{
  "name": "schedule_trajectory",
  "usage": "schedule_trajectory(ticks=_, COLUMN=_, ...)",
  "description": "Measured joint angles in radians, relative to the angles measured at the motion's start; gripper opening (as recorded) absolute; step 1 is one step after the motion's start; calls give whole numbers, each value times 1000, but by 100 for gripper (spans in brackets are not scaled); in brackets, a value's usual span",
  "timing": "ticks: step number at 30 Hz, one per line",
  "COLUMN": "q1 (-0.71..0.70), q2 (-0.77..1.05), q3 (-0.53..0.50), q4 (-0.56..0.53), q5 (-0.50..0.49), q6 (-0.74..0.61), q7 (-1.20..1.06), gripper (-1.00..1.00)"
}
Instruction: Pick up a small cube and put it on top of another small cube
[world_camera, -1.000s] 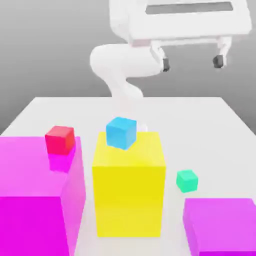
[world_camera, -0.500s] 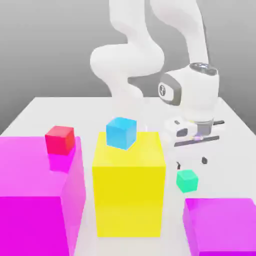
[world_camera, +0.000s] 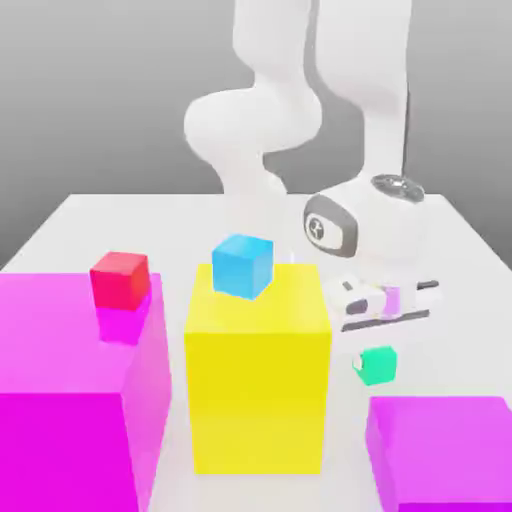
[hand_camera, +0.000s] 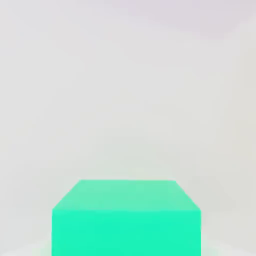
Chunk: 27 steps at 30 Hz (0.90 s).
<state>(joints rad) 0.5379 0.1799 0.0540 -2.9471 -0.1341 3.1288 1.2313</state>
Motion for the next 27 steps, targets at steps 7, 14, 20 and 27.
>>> schedule_trajectory(ticks=7, q1=-37, q2=-245, q3=96, q4=-40, q5=191, q6=-194, q7=-137, gripper=-100)
schedule_trajectory(ticks=14, q1=-92, q2=-471, q3=-17, q4=139, q5=209, q6=-452, q7=-236, gripper=-100)
schedule_trajectory(ticks=20, q1=-210, q2=-605, q3=-80, q4=224, q5=166, q6=-694, q7=-205, gripper=-100)
schedule_trajectory(ticks=27, q1=-348, q2=-754, q3=-132, q4=312, q5=114, q6=-975, q7=-151, gripper=-100)
